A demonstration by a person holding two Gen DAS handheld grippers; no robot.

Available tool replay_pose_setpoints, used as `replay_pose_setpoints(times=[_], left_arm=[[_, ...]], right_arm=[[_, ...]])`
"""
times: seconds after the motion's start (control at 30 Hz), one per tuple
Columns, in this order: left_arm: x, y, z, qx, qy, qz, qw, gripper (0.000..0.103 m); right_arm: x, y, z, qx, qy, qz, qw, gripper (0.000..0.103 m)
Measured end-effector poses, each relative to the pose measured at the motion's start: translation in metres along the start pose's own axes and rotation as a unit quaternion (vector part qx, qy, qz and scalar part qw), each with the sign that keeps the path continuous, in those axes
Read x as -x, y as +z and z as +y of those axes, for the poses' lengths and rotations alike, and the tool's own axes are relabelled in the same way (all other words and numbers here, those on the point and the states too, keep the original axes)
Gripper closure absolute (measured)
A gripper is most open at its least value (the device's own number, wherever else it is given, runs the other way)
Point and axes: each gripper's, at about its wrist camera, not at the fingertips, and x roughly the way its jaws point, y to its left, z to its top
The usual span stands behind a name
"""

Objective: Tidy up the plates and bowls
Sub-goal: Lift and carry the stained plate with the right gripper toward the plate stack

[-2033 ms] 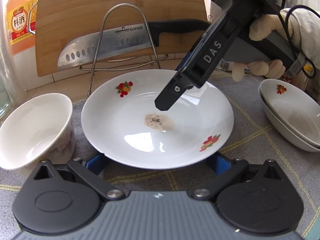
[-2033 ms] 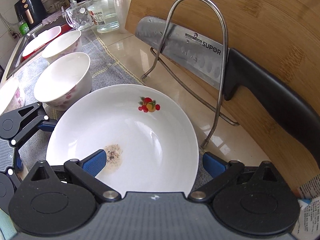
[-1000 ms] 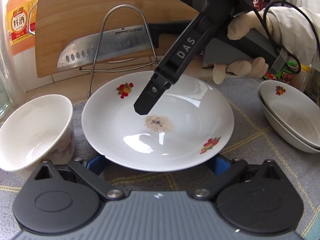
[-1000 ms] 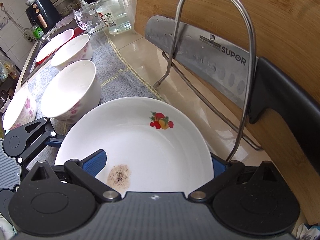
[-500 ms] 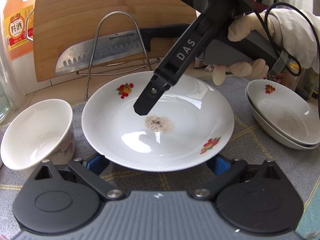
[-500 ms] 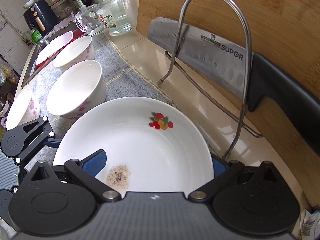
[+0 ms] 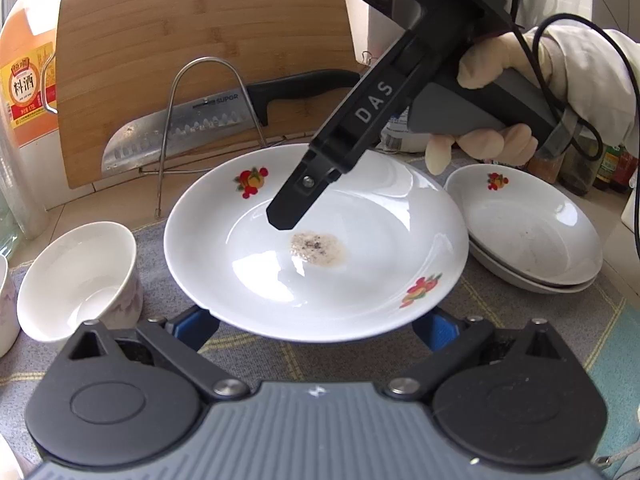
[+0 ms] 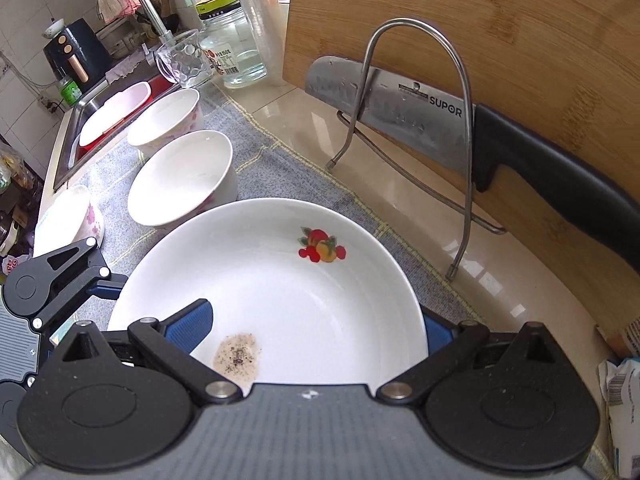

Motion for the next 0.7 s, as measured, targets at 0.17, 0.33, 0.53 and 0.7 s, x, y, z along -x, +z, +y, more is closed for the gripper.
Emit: replay_pose_setpoints(times=[0.17,0.33,0.53,0.7], left_arm=[[0.013,0.002,-0.012,-0.012,-0.009,-0.005,0.9999,0.002],[0.02,0.003,-0.022,-0.026,-0.019,-0.008,0.9994,0.002],[0.025,0.008,-0.034,-0.038,-0.038,-0.008,0.9985,0.002],[0.022,0.013,-0.043,-0.054,-0.054,-0.005,0.9971,0.002]], right_arm=[[0.015,-0.01,0.006,-0.008,-0.009,-0.011,1.0,0.0],[0.032,-0.024,0.009,-0.02,-0.02,-0.023,0.999,0.0],[0.047,-0.041,0.007,-0.039,-0.031,-0.034,0.998,0.0],[0.058,-0.055,0.006,-0.054,-0.041,-0.042,0.997,0.0]])
